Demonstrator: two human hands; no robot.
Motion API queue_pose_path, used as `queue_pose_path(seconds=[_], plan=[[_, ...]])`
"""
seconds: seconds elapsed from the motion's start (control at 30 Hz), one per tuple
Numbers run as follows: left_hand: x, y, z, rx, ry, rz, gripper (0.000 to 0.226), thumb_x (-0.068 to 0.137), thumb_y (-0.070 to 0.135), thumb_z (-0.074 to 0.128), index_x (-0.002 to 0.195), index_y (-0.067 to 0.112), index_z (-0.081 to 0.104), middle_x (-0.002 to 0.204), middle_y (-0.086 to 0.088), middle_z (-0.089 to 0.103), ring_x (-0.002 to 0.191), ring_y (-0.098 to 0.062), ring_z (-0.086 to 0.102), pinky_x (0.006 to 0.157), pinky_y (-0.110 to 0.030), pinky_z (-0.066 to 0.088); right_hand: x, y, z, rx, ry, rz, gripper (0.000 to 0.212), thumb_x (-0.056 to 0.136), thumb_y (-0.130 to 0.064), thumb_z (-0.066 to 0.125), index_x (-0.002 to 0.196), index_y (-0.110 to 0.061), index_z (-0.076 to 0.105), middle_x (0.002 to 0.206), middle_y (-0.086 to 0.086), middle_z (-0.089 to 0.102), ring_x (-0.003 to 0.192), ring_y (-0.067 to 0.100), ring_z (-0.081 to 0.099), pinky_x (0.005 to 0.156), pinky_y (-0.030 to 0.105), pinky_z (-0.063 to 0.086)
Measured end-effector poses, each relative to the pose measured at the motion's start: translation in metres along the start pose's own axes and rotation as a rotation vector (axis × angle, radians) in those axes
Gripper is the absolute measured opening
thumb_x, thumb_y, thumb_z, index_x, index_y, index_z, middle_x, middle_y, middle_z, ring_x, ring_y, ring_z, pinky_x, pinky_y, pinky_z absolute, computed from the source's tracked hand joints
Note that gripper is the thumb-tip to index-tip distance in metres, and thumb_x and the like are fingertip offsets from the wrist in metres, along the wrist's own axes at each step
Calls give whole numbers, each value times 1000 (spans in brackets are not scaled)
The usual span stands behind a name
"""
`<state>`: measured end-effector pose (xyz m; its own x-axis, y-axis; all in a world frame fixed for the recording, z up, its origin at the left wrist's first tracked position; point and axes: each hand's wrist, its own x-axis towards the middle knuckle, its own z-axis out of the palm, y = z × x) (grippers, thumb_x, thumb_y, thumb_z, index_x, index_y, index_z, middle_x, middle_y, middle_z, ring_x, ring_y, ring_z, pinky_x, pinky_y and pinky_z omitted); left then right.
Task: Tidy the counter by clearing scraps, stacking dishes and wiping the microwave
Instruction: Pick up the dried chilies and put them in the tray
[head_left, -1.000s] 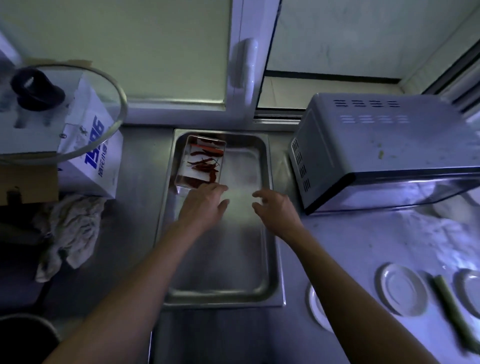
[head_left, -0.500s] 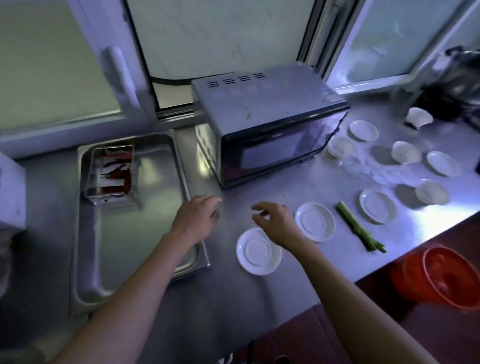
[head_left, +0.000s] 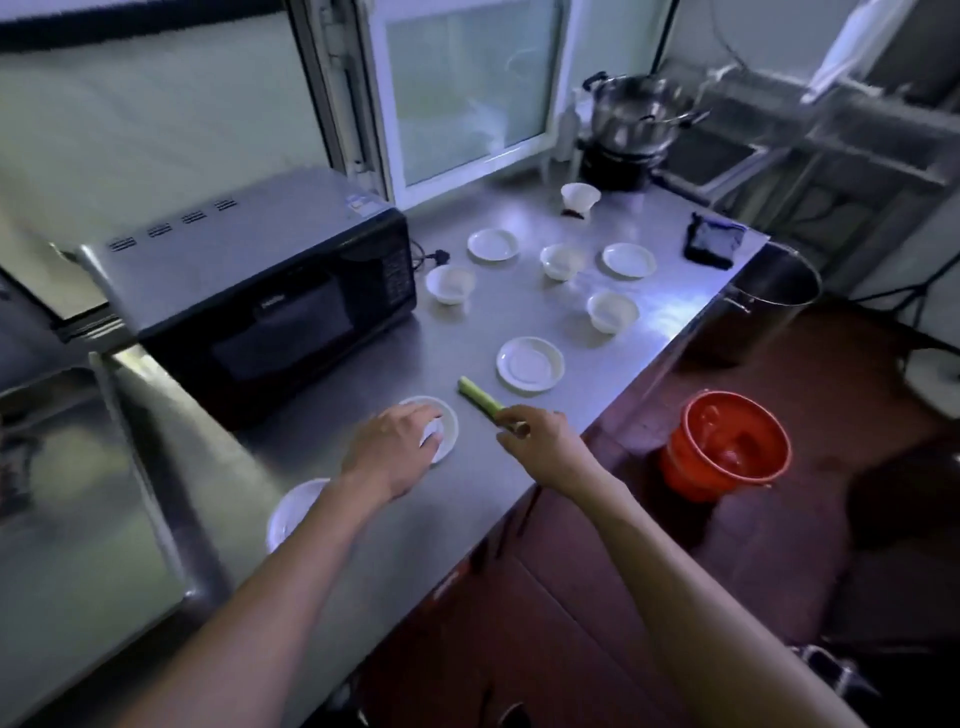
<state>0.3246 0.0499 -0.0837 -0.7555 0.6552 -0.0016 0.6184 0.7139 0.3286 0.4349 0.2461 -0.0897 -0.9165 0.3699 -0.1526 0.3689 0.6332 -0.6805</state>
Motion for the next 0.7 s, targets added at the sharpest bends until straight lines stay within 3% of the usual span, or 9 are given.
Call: queue_pose_path(seconds=[0.1, 0.23, 0.33, 0.43, 0.5, 0.7], plan=[[19, 49, 9, 3, -28, 83, 38, 97, 36, 53, 133, 24, 60, 136, -1, 60, 125, -21, 53, 101, -32, 37, -13, 34, -36, 49, 62, 55, 30, 90, -31, 65, 120, -28, 68, 113, 1, 71, 96, 17, 65, 87, 33, 52], [39, 94, 20, -38, -56, 140, 36, 96, 36, 56, 129, 23, 61, 128, -2, 65, 117, -25, 58, 98, -39, 45, -24, 68, -68, 50, 112, 90, 35, 90, -29, 65, 125, -26, 67, 115, -5, 70, 93, 7, 61, 83, 20, 43], [55, 122, 32, -54, -82, 180, 38, 96, 38, 56, 131, 25, 60, 131, 0, 64, 121, -23, 56, 99, -38, 44, -30, 92, -89, 56, 167, 137, 34, 89, -28, 66, 122, -25, 69, 102, -7, 73, 86, 4, 64, 75, 10, 44], [76, 140, 45, -47, -112, 231, 38, 96, 38, 55, 131, 25, 61, 130, 0, 64, 119, -24, 57, 96, -40, 45, -27, 110, -103, 59, 207, 162, 32, 87, -28, 67, 119, -25, 71, 98, -8, 74, 87, 3, 64, 82, 18, 50], [93, 149, 54, -41, -127, 263, 38, 96, 38, 55, 130, 23, 61, 129, -1, 64, 118, -24, 57, 97, -40, 46, -19, 120, -110, 45, 211, 178, 33, 87, -29, 67, 120, -26, 70, 103, -8, 74, 90, 2, 64, 82, 18, 47], [163, 165, 79, -78, -165, 277, 39, 97, 38, 54, 132, 23, 60, 132, -1, 63, 121, -25, 55, 100, -40, 43, 31, 145, -137, -4, 201, 214, 34, 89, -25, 67, 123, -23, 70, 107, -4, 74, 97, 11, 66, 90, 28, 52]])
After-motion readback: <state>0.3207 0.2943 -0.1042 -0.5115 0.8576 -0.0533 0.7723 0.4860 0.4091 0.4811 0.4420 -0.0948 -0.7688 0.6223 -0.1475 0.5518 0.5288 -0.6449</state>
